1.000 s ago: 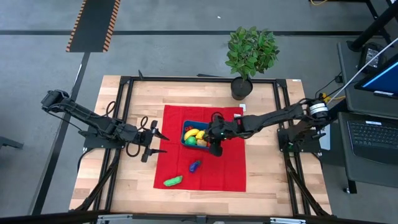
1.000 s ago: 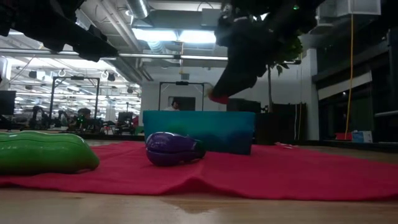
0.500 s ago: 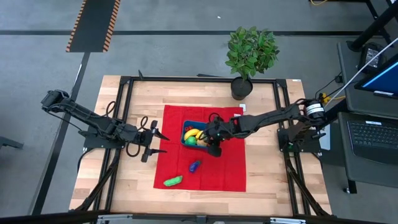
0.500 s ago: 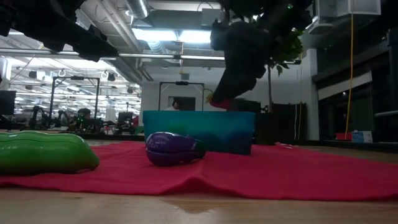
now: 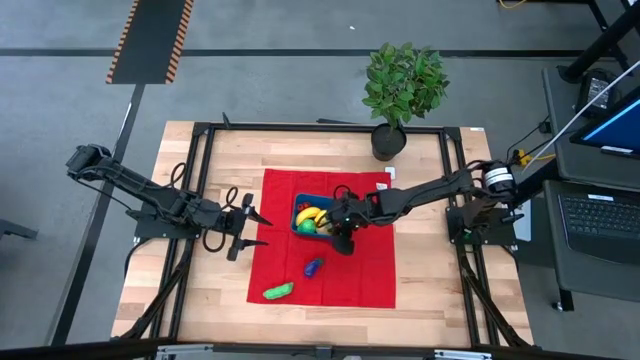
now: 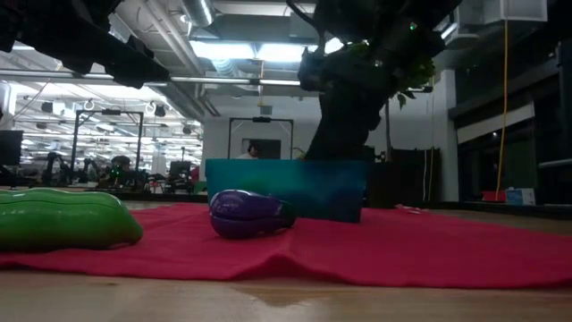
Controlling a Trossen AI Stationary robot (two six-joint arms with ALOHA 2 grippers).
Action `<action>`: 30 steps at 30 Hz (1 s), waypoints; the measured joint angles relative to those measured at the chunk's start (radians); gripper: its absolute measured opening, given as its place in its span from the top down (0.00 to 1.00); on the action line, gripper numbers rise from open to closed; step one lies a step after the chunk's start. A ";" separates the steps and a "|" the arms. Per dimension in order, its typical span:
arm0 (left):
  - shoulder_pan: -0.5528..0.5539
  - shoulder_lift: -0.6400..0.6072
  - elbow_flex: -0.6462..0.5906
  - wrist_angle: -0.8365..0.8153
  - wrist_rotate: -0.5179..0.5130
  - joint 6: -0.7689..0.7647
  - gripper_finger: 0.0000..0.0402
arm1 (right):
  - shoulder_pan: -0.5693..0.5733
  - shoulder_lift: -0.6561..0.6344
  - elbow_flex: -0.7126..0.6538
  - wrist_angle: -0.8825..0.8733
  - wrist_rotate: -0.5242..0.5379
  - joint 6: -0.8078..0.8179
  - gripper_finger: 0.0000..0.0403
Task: Pick and placing Produce into tupperware
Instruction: Put the red strawberry into the blue bin, then put the green pea into the blue bin
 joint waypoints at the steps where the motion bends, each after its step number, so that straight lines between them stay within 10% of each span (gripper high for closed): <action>1: 0.000 0.000 0.000 0.000 0.000 0.000 0.40 | 0.000 0.005 0.001 0.011 -0.007 0.000 0.68; 30: 0.000 0.000 0.000 -0.001 0.000 0.000 0.40 | 0.000 0.010 0.035 -0.015 -0.024 0.001 0.47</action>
